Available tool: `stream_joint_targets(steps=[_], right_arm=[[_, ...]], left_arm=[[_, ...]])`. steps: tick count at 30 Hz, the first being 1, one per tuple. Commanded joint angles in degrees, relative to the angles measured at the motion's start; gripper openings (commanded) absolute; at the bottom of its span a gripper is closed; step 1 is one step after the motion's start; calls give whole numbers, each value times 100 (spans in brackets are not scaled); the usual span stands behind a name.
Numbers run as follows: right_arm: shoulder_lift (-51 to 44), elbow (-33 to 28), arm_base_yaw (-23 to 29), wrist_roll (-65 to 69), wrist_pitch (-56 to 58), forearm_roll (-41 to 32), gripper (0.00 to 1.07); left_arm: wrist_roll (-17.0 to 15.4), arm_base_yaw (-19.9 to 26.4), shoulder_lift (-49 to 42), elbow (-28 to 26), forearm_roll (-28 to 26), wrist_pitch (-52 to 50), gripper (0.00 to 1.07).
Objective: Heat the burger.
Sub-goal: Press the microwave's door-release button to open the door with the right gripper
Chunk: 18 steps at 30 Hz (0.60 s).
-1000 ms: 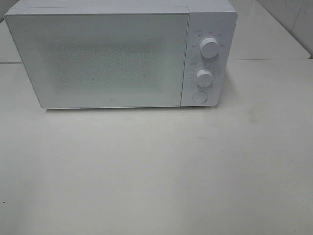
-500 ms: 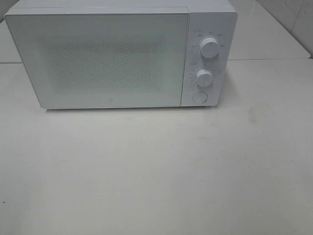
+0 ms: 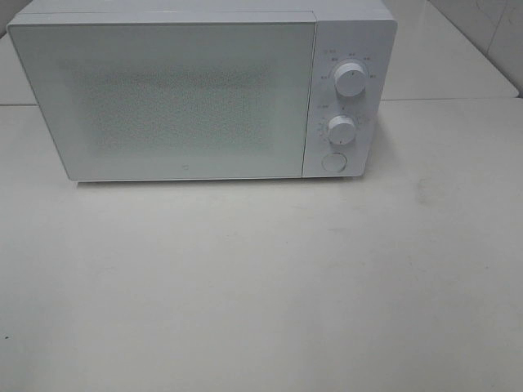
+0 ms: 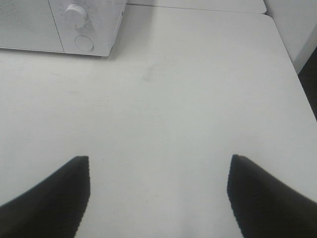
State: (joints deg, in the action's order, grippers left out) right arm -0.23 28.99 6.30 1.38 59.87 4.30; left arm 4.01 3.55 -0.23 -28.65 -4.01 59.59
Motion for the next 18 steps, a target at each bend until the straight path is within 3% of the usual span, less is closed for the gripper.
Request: stream_joint_targets(steps=[1, 6, 18], right_arm=[[-155, 6, -46, 40, -57, 17, 75], [-126, 120, -46, 52, -235, -11, 75], [739, -40, -46, 149, -2103, -69, 75]], left_arm=[[-6, 0, -120, 11, 6, -6, 98], [-6, 0, -120, 11, 6, -6, 98], [-6, 0, -120, 11, 6, -6, 98]])
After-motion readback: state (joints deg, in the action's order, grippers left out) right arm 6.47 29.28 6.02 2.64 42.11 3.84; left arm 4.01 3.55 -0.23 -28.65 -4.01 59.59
